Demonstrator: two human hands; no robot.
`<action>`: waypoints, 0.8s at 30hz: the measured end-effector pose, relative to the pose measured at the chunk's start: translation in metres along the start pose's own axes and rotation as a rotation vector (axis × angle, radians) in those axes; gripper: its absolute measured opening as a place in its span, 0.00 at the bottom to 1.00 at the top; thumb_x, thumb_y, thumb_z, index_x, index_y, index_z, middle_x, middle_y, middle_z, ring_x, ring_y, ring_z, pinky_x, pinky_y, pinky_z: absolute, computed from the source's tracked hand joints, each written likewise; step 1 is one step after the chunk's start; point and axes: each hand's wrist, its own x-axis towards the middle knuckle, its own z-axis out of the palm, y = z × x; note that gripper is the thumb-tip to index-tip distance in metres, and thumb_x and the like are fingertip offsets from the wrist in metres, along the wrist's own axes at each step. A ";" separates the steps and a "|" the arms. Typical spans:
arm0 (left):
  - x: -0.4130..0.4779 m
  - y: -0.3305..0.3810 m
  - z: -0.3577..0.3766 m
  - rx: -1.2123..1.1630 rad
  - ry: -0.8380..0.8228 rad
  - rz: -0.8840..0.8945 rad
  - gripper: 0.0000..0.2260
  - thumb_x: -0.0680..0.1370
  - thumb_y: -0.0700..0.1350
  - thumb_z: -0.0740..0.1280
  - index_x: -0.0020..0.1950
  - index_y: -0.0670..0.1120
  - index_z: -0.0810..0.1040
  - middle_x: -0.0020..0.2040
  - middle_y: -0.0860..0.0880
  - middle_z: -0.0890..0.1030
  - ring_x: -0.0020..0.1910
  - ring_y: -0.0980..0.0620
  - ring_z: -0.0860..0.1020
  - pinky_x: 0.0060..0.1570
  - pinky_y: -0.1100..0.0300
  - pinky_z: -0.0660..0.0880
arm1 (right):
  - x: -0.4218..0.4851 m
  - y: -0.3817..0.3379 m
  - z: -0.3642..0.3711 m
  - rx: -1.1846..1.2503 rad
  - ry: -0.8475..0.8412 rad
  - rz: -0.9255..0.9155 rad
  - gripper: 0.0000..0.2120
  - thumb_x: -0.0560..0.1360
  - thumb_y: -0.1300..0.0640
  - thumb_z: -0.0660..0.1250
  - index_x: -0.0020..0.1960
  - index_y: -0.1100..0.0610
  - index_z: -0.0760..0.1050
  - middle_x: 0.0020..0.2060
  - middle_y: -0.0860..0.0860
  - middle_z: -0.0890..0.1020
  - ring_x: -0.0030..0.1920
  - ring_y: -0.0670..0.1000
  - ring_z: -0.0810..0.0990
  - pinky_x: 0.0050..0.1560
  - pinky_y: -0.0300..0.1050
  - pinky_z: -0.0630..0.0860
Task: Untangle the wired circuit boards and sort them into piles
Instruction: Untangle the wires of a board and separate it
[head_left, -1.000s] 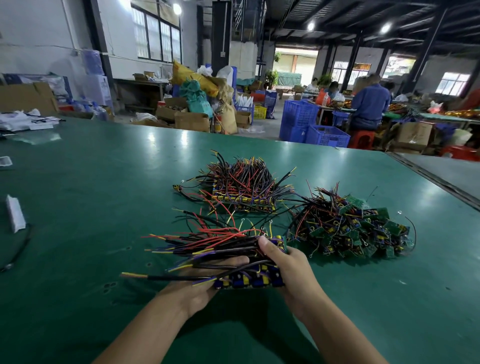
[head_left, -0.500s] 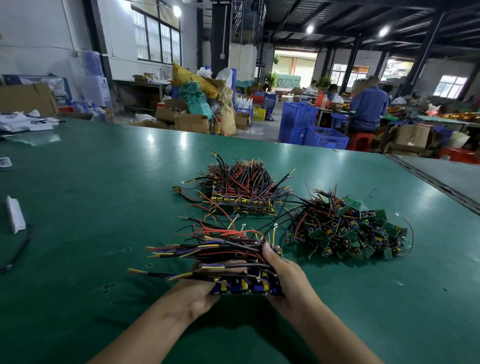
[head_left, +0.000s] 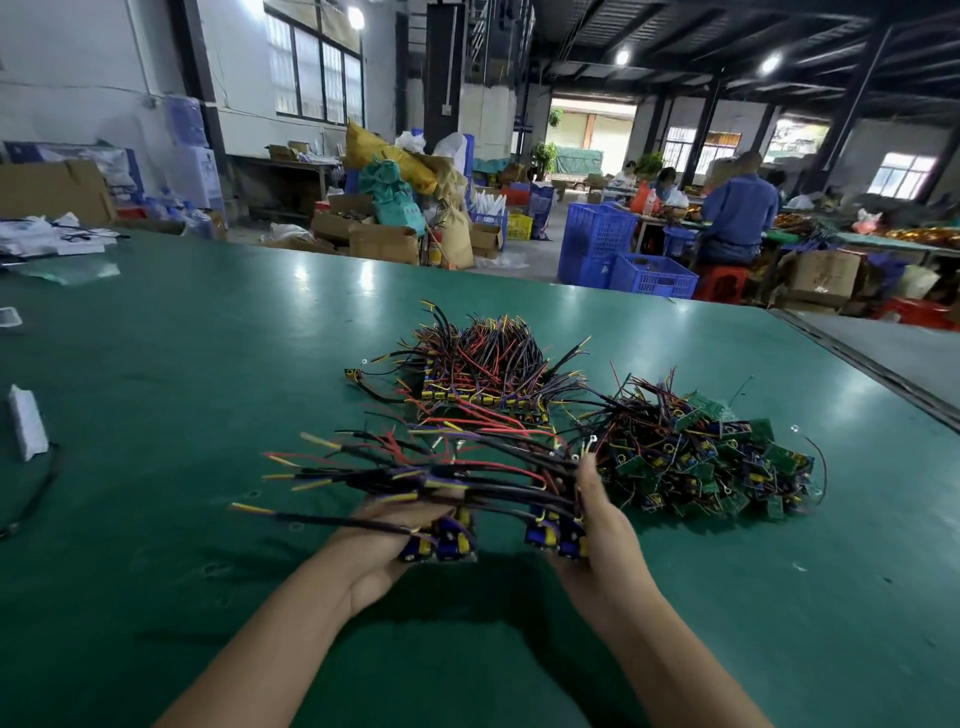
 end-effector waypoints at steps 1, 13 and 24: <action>-0.003 0.005 -0.002 0.007 0.010 0.031 0.04 0.69 0.37 0.71 0.36 0.42 0.86 0.34 0.45 0.84 0.29 0.53 0.82 0.27 0.65 0.77 | 0.002 -0.002 -0.002 0.030 0.051 0.006 0.24 0.70 0.34 0.64 0.47 0.53 0.86 0.47 0.55 0.86 0.42 0.52 0.86 0.37 0.43 0.80; 0.012 0.020 -0.024 -0.091 0.243 0.047 0.03 0.78 0.36 0.65 0.49 0.37 0.75 0.41 0.39 0.80 0.37 0.47 0.78 0.28 0.58 0.80 | 0.004 -0.009 -0.007 0.460 0.101 0.076 0.23 0.79 0.41 0.58 0.59 0.57 0.78 0.49 0.54 0.86 0.42 0.52 0.86 0.34 0.46 0.82; 0.002 0.014 -0.039 1.602 0.498 0.131 0.16 0.78 0.56 0.63 0.44 0.44 0.78 0.45 0.43 0.82 0.47 0.42 0.81 0.38 0.56 0.71 | -0.004 -0.004 -0.004 0.386 -0.073 0.056 0.08 0.69 0.61 0.64 0.46 0.58 0.67 0.25 0.52 0.74 0.29 0.50 0.77 0.39 0.47 0.81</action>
